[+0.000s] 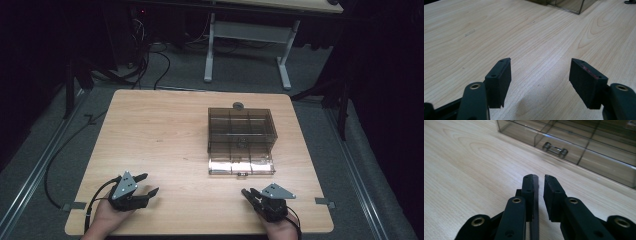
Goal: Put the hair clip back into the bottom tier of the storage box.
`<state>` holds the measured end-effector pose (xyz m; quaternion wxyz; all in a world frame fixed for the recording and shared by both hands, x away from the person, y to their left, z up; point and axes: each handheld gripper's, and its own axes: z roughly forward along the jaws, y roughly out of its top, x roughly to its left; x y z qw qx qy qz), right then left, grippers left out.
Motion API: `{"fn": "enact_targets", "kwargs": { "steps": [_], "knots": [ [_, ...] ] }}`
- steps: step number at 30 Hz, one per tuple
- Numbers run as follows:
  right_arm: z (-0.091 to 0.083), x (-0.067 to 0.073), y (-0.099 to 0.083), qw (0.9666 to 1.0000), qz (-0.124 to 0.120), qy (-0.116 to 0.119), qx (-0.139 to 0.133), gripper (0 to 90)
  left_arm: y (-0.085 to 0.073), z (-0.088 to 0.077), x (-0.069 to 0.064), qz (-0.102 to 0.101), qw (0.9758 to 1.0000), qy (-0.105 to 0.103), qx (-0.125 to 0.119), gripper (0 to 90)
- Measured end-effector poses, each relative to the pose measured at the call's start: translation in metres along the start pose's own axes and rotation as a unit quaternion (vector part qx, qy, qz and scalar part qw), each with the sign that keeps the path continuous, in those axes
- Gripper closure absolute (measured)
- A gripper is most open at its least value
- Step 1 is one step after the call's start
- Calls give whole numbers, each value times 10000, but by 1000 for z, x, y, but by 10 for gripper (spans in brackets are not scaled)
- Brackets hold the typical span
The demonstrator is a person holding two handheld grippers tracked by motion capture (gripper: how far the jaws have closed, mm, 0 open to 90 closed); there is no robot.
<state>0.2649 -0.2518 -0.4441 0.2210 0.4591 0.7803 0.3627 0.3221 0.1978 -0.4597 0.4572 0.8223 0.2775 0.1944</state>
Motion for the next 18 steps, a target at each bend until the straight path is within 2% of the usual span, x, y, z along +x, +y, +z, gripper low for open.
{"fn": "enact_targets", "kwargs": {
  "steps": [5,11,18],
  "knots": [
    [-1,-10,-3,9996,257,-122,26,817,0,0,0,-10,10000,8,-5,346],
    [0,-12,-1,9992,284,-243,108,859,0,0,0,-16,10000,0,-2,346],
    [-1,-15,11,9985,262,-277,384,880,0,-1,0,8,10000,-9,-27,346]
  ]
}}
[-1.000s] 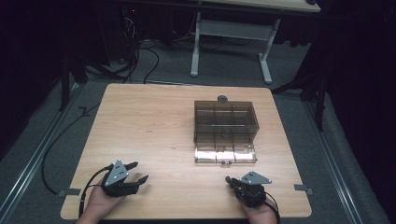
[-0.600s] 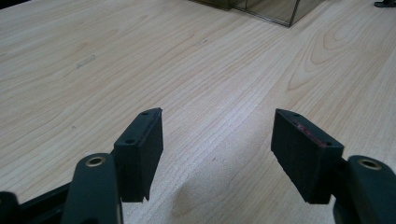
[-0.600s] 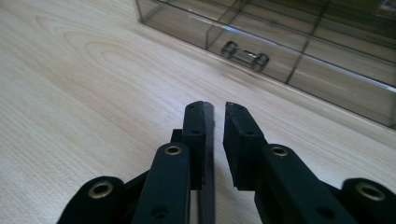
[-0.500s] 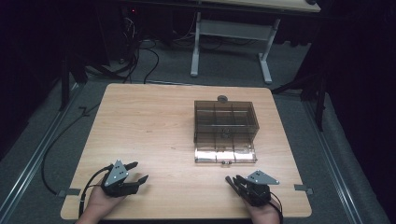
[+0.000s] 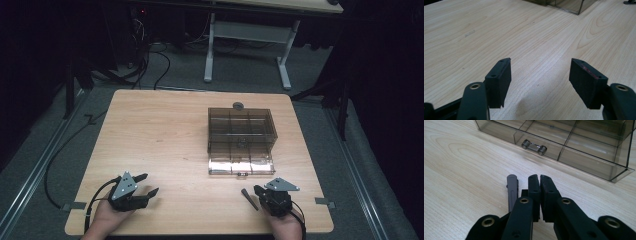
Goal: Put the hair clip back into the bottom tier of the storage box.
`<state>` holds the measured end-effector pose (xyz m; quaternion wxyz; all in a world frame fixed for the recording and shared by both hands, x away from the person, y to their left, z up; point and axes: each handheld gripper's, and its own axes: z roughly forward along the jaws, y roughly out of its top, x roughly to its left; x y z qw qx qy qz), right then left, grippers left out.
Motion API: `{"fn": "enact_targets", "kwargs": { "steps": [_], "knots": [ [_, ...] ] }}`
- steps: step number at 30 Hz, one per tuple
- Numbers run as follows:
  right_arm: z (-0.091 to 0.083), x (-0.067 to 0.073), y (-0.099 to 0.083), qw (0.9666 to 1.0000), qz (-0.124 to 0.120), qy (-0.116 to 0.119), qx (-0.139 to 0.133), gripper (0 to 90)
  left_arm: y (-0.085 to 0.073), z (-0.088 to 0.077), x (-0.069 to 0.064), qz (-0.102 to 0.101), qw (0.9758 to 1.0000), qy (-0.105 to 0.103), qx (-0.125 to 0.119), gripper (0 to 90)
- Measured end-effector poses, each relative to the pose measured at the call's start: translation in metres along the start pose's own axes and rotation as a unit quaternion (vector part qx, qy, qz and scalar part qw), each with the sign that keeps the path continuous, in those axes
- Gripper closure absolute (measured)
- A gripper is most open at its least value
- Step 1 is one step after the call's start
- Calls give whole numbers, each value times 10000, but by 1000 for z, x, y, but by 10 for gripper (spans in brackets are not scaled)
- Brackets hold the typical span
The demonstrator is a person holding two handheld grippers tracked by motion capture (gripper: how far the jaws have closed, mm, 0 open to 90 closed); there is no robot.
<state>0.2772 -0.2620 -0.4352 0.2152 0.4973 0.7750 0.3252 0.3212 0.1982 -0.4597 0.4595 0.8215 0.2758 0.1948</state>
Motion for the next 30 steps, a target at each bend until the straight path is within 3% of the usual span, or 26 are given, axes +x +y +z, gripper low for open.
{"fn": "enact_targets", "kwargs": {
  "steps": [6,16,25,30],
  "knots": [
    [2,-4,5,9992,37,-16,395,891,0,0,0,-5,10000,1,-3,346],
    [4,0,12,9966,-16,-129,811,867,0,0,0,6,10000,-16,-1,346],
    [0,-5,23,9927,40,-67,1203,867,0,-1,0,16,10000,-37,-32,346],
    [-1,-7,31,9886,-121,-39,1500,855,0,0,0,31,10000,-36,-22,346]
  ]
}}
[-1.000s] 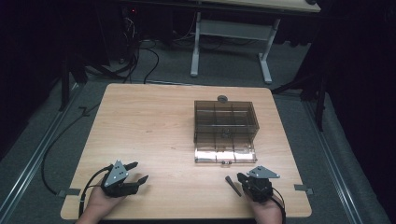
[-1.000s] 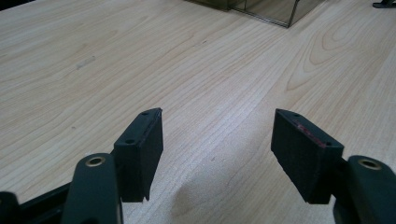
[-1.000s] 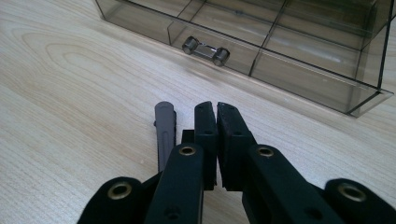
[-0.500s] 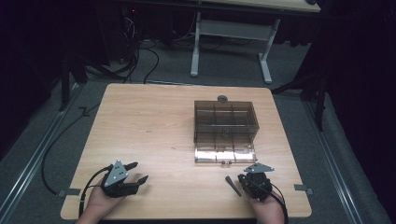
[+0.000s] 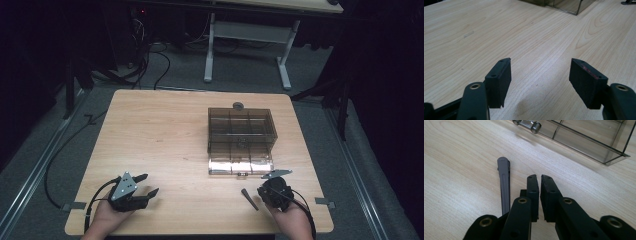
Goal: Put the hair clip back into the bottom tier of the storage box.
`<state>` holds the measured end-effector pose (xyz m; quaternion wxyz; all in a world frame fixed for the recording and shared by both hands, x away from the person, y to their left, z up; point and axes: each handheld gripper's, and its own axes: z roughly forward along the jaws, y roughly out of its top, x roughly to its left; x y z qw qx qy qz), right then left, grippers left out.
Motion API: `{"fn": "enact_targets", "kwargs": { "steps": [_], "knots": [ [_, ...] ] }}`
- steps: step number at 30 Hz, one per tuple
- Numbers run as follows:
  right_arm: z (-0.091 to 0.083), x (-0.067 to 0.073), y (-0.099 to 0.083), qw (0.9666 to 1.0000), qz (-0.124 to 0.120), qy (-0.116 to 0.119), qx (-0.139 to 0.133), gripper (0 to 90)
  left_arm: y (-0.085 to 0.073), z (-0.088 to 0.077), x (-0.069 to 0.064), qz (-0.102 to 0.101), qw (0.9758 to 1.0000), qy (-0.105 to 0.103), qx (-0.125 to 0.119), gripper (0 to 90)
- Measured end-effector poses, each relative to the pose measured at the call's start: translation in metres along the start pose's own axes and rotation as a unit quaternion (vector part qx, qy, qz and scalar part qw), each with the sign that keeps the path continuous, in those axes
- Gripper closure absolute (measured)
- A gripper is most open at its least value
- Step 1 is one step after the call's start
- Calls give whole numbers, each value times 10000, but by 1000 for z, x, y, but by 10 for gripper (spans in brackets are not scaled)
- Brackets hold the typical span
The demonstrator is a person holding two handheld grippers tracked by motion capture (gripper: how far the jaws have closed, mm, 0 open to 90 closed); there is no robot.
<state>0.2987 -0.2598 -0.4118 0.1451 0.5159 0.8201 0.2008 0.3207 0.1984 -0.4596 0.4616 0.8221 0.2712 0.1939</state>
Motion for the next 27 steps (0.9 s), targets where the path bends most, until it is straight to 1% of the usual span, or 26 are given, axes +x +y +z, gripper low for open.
{"fn": "enact_targets", "kwargs": {
  "steps": [1,3,4,8,9,10,13,15,17,18,19,21,22,24,27],
  "knots": [
    [0,0,0,10000,0,0,0,855,0,0,0,0,10000,0,0,346],
    [-1,0,3,9999,5,61,133,848,0,0,0,-7,10000,-5,-4,345],
    [-1,0,3,9999,5,61,133,848,0,0,0,-7,10000,-5,-4,345],
    [-1,0,6,9991,-119,164,361,837,0,0,0,-4,10000,-13,-5,345],
    [-2,0,7,9988,-81,191,449,837,0,0,0,-4,10000,-14,-5,345],
    [-2,0,7,9986,-74,211,476,836,0,0,0,-2,10000,-15,-5,345],
    [-1,-2,10,9975,-85,249,653,832,0,0,0,3,10000,-18,0,345],
    [0,-2,11,9965,-123,297,766,830,0,0,0,6,10000,-18,4,345],
    [2,-2,12,9952,-167,297,912,825,0,0,0,7,10000,-12,2,345],
    [3,-2,13,9938,-222,294,1048,819,0,0,0,9,10000,-15,5,345],
    [3,-2,13,9938,-222,294,1048,819,0,0,0,8,10000,-12,3,345],
    [5,-1,14,9926,-257,324,1139,812,0,0,0,5,10000,-16,5,345],
    [5,0,16,9913,-308,337,1235,807,0,0,0,7,10000,-16,4,345],
    [5,0,17,9906,-331,362,1274,803,0,0,0,8,10000,-17,5,345],
    [6,1,20,9879,-403,425,1439,787,0,0,0,3,10000,-18,7,345]
  ]
}}
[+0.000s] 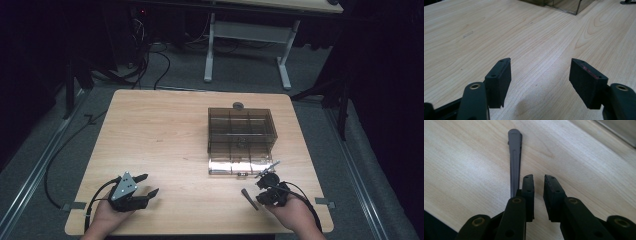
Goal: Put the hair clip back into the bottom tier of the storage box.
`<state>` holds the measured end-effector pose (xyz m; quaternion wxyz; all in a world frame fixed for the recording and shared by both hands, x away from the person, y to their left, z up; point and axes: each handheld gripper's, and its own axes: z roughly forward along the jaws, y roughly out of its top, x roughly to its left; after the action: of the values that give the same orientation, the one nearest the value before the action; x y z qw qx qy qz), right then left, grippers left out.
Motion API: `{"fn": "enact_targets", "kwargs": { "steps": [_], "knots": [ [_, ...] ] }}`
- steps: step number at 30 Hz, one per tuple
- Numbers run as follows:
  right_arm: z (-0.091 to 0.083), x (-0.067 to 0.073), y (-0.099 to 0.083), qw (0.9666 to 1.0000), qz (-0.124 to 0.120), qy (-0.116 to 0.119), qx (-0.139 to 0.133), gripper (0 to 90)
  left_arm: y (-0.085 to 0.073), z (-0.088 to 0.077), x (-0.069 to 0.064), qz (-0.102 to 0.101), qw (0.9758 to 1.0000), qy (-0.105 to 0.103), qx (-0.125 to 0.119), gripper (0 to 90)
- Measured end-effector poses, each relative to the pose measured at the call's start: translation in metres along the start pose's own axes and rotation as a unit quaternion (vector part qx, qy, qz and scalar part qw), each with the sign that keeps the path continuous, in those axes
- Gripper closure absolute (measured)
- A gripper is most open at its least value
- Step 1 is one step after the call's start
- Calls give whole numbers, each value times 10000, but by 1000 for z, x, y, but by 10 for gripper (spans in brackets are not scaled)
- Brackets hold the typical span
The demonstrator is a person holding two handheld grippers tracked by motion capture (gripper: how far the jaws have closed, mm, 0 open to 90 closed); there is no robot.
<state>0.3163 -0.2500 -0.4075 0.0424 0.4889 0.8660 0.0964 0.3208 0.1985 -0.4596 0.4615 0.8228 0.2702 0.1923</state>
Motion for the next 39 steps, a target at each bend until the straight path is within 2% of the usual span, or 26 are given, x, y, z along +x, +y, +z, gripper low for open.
{"fn": "enact_targets", "kwargs": {
  "steps": [2,5,7,12,13,25,39],
  "knots": [
    [0,1,1,10000,14,13,87,782,0,0,0,-6,10000,-4,-6,344],
    [2,0,3,9997,-149,50,168,772,0,0,0,-8,10000,-5,-9,344],
    [2,1,4,9993,-85,84,352,754,0,0,0,-7,10000,-6,-8,344],
    [1,2,6,9990,-128,117,409,736,0,0,0,-13,10000,-6,-11,344],
    [-1,5,8,9988,-70,147,468,717,0,0,0,-7,10000,-1,-11,344],
    [3,15,22,9981,-317,220,490,670,0,0,0,-4,10000,-6,-20,344],
    [9,20,36,9976,-384,129,562,710,0,0,0,8,10000,-10,-14,344]
  ]
}}
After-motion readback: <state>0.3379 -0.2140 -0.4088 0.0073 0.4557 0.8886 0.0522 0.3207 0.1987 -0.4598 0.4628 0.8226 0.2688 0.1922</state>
